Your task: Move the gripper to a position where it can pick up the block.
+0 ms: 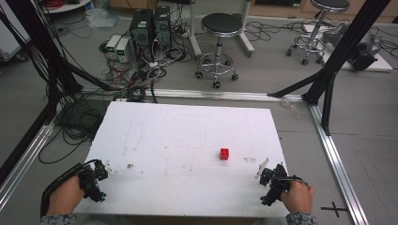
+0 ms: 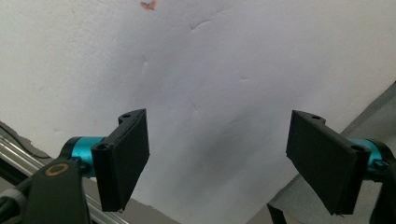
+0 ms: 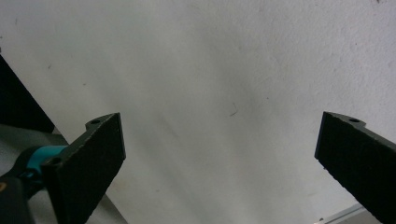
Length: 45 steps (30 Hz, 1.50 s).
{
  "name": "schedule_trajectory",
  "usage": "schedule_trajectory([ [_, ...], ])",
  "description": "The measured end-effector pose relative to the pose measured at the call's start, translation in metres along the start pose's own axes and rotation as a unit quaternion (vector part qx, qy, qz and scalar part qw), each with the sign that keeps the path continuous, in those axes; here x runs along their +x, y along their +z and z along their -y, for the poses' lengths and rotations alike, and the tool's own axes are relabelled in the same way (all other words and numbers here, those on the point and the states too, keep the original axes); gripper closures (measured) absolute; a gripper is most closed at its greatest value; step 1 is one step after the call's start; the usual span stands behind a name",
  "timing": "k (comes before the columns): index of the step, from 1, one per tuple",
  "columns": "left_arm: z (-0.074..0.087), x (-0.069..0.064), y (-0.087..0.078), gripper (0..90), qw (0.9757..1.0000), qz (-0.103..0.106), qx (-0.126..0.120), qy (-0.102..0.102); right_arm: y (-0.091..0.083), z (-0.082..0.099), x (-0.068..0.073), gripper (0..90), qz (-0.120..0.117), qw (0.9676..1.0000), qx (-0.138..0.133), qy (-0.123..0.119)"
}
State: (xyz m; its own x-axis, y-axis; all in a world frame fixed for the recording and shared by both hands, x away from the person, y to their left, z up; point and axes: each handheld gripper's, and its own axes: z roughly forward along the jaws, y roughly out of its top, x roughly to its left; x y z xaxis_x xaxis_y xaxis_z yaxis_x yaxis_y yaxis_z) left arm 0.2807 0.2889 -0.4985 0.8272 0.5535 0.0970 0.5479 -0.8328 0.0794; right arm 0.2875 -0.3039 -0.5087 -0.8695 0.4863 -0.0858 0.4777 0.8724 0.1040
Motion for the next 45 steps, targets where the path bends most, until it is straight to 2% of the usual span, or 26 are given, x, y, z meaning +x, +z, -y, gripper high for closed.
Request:
schedule_trajectory([
  [10, 0.0, 0.0, -0.001, 21.7, 1.0, 0.003, -0.007, -0.002, -0.003, -0.002, -0.003, 0.8, 0.0, 1.0, -0.006, 0.001],
  [16, 0.002, 0.001, -0.001, 21.8, 0.9999, 0.002, -0.012, -0.006, -0.003, -0.006, -0.011, 0.8, -0.005, 0.9999, -0.008, -0.005],
  [23, 0.003, 0.001, -0.002, 21.8, 0.9998, 0.0, -0.016, -0.007, -0.008, -0.006, -0.03, 0.8, -0.006, 0.9999, -0.013, -0.009],
  [26, 0.003, 0.002, -0.002, 21.8, 0.9998, 0.002, -0.016, -0.008, -0.012, -0.006, -0.04, 0.8, 0.0, 0.9999, -0.014, -0.01],
  [33, 0.003, 0.002, -0.001, 21.8, 0.9999, 0.004, -0.014, -0.005, -0.021, -0.006, -0.064, 0.8, 0.003, 0.9992, -0.038, -0.014],
  [34, 0.003, 0.002, -0.001, 21.8, 0.9999, 0.004, -0.014, -0.005, -0.021, -0.006, -0.064, 0.8, 0.003, 0.9992, -0.038, -0.014],
  [37, 0.002, 0.002, 0.0, 21.8, 0.9998, 0.003, -0.016, -0.007, -0.025, -0.01, -0.076, 0.8, -0.002, 0.9988, -0.043, -0.023],
  [45, 0.001, 0.002, 0.0, 21.8, 0.9999, 0.001, -0.015, -0.005, -0.033, -0.035, -0.092, 0.8, 0.0, 0.9973, -0.039, -0.062],
])
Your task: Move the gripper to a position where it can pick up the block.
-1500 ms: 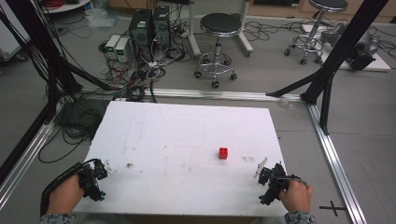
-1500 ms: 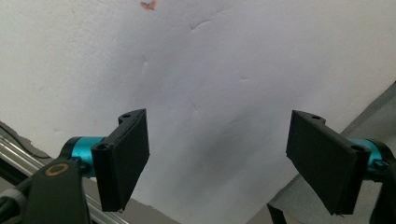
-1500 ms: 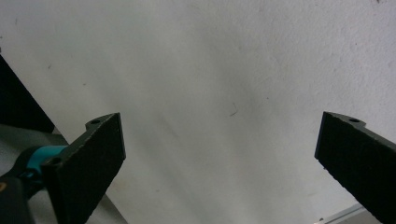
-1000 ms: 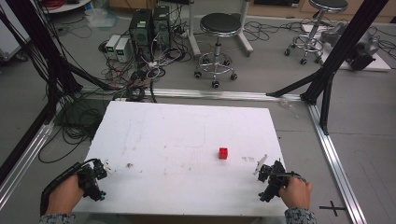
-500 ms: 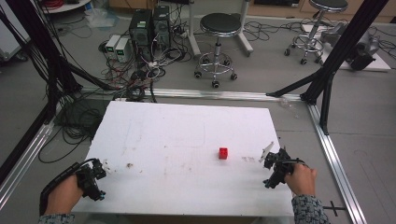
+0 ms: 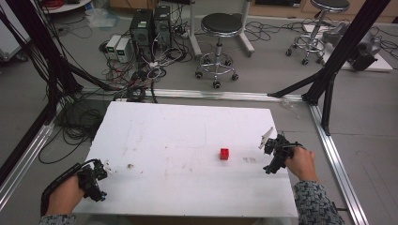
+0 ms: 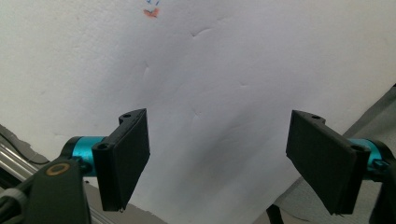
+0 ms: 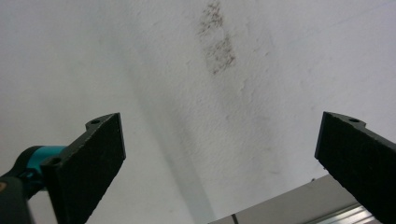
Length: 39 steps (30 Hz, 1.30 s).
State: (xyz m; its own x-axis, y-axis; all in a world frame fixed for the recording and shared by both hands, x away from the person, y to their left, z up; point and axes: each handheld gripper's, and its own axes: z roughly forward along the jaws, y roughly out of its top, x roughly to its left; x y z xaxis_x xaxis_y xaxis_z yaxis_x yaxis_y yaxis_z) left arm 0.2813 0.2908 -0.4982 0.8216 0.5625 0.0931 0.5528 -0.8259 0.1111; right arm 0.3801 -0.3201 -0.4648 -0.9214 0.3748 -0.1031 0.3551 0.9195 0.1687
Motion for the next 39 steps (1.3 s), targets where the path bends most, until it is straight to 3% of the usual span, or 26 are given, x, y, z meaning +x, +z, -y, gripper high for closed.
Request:
schedule_trajectory([
  [12, 0.0, 0.0, 0.002, 21.8, 1.0, 0.006, 0.0, -0.001, -0.002, -0.035, -0.016, 0.8, 0.003, 0.9979, 0.001, -0.064],
  [22, -0.002, 0.0, 0.002, 21.9, 1.0, 0.008, 0.0, 0.003, -0.001, -0.077, -0.016, 0.8, 0.002, 0.9911, 0.0, -0.133],
  [27, -0.002, 0.0, 0.001, 21.9, 1.0, 0.008, -0.002, 0.005, 0.006, -0.096, -0.012, 0.8, -0.001, 0.9894, 0.001, -0.145],
  [39, -0.004, -0.001, 0.001, 21.9, 0.9999, 0.008, -0.008, 0.004, 0.03, -0.122, -0.003, 0.8, -0.018, 0.9879, 0.005, -0.154],
])
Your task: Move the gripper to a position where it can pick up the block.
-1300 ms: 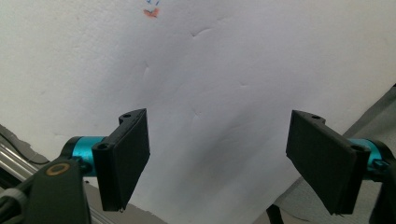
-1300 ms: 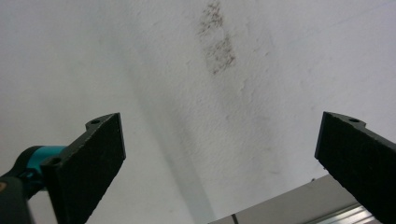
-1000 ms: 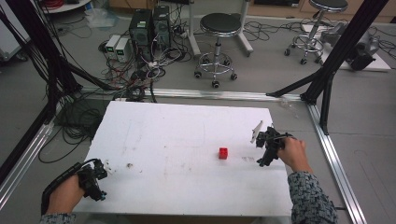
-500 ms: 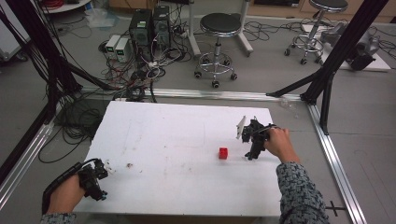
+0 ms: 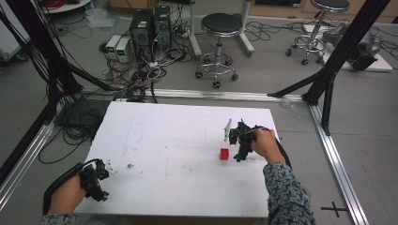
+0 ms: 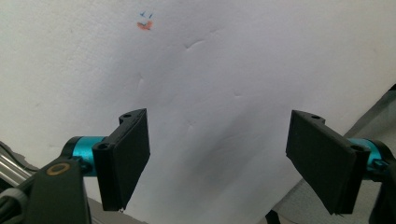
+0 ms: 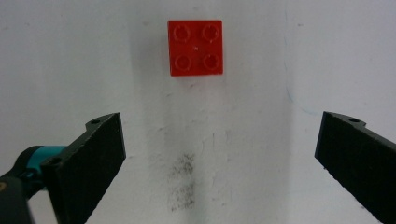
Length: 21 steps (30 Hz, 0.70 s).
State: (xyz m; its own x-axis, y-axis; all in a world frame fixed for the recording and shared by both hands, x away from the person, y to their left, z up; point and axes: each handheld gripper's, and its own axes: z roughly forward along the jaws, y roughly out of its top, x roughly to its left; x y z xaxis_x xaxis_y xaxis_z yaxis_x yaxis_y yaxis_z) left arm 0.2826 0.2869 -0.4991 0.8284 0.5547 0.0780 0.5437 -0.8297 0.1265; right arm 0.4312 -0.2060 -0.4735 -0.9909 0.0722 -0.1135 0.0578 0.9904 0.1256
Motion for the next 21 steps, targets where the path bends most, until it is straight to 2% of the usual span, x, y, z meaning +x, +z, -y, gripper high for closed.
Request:
schedule_trajectory([
  [5, 0.0, 0.0, 0.0, 21.9, 1.0, 0.003, 0.0, 0.0, 0.012, -0.01, 0.001, 0.8, -0.012, 0.9997, 0.015, -0.011],
  [13, -0.002, -0.001, -0.001, 21.9, 1.0, 0.001, 0.001, 0.005, 0.026, -0.021, 0.001, 0.8, -0.021, 0.9991, 0.036, -0.007],
  [21, -0.003, -0.002, 0.0, 21.9, 1.0, 0.001, 0.001, 0.006, 0.034, -0.028, 0.002, 0.8, -0.017, 0.9994, 0.03, 0.005],
])
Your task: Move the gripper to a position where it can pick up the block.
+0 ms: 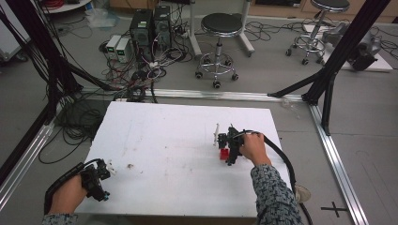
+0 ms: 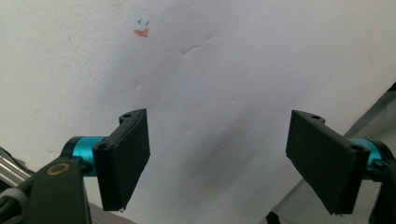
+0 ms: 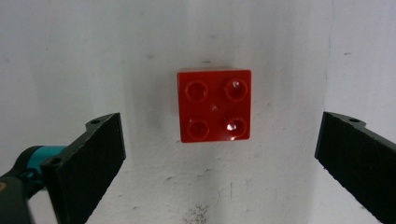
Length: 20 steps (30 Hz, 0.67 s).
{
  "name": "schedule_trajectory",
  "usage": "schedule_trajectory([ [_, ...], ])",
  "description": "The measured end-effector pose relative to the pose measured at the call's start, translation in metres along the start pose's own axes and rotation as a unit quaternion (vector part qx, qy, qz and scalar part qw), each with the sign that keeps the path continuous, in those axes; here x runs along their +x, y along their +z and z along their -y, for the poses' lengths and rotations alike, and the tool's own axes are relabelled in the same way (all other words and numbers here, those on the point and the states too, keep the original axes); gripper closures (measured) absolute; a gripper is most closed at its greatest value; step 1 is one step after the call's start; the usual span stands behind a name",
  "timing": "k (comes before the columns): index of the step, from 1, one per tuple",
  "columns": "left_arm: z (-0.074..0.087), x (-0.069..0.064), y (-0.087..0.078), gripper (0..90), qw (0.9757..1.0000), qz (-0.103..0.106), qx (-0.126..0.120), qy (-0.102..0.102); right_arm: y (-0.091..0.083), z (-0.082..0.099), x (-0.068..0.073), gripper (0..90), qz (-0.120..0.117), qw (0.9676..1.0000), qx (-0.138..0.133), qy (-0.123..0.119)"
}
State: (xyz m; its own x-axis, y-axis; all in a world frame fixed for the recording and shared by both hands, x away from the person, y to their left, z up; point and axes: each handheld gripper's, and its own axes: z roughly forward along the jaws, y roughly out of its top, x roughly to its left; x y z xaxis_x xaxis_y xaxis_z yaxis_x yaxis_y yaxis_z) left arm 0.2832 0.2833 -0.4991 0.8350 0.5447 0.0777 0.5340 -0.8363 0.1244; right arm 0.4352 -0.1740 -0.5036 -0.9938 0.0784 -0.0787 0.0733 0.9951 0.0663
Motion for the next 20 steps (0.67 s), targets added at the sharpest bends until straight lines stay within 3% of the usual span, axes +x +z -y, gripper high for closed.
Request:
schedule_trajectory([
  [20, -0.001, -0.001, 0.001, 22.0, 1.0, -0.001, 0.0, 0.001, 0.012, -0.008, 0.002, 0.8, -0.008, 0.9999, 0.011, -0.002],
])
